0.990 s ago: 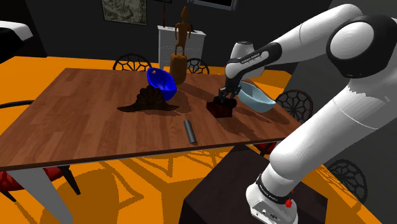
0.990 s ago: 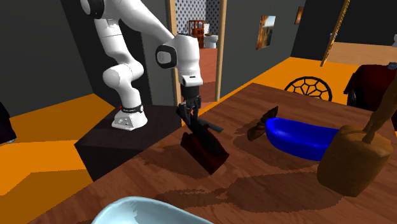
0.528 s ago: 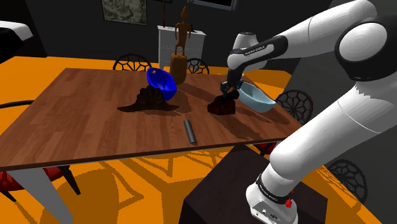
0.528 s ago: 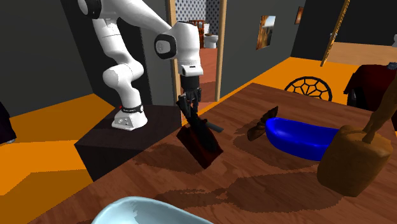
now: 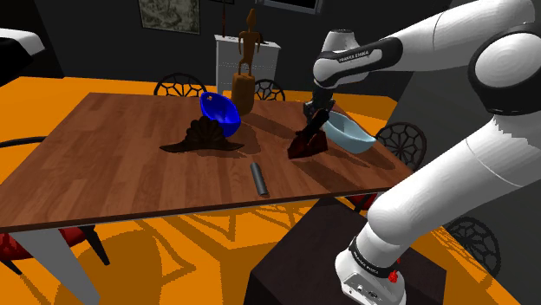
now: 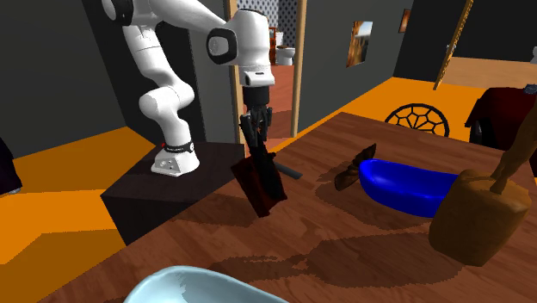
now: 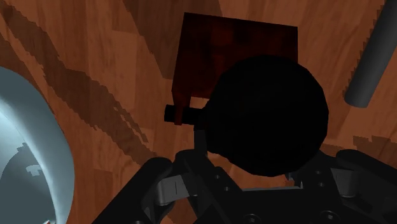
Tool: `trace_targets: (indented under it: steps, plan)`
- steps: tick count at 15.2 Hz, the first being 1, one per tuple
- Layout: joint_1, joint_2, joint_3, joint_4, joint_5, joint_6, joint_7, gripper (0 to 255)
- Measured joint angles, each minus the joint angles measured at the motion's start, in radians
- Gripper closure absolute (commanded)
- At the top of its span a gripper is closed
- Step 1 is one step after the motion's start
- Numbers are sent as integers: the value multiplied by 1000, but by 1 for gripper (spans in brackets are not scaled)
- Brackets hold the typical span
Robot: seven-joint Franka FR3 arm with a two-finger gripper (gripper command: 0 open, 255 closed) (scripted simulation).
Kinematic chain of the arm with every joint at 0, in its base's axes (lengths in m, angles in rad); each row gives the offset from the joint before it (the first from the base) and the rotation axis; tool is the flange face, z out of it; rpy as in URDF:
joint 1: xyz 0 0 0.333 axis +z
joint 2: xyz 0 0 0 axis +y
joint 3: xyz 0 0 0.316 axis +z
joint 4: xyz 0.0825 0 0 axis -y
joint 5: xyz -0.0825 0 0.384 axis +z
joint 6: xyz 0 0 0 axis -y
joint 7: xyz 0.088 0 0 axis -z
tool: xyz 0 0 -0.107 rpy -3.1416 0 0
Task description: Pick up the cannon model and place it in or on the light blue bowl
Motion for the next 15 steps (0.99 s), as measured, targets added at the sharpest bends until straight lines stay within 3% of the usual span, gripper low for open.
trace_targets:
  steps: [15]
  plan:
    - [6, -42, 15, 161, 13, -202, -19, 255]
